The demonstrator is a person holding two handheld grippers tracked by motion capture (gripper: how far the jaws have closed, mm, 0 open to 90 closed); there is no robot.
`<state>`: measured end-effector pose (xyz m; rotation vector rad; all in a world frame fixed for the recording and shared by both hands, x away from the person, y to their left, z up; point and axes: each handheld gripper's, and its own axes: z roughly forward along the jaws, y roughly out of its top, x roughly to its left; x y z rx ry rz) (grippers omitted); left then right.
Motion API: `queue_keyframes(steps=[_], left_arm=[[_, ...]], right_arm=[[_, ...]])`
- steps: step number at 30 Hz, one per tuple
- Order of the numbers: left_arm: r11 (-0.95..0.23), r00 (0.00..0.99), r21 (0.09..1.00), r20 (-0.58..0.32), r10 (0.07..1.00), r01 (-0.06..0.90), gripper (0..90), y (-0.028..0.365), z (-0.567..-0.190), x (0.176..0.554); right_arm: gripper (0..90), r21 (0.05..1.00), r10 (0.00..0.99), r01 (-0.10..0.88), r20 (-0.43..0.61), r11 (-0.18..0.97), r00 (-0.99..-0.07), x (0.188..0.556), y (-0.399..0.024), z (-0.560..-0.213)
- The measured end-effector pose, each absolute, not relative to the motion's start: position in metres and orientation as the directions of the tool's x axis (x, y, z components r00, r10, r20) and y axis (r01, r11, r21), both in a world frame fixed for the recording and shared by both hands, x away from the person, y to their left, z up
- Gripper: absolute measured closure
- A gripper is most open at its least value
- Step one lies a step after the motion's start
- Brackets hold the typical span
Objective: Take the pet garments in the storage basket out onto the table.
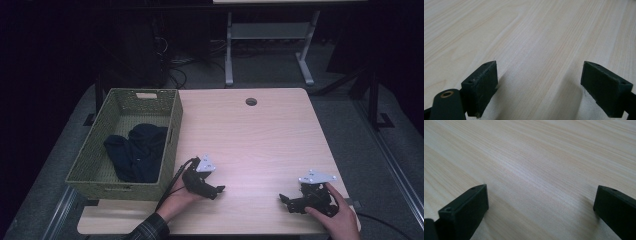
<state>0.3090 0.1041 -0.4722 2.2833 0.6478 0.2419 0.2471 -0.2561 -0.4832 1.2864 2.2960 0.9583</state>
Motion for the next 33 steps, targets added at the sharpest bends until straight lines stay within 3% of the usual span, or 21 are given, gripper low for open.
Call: queue_keyframes(steps=[33], left_arm=[[-0.589,0.855,0.714,-0.025,0.518,0.378,13.7,0.109,-0.458,0.312]], right_arm=[[0.0,0.698,0.845,0.616,0.031,0.364,-0.534,0.247,-0.256,-0.483]])
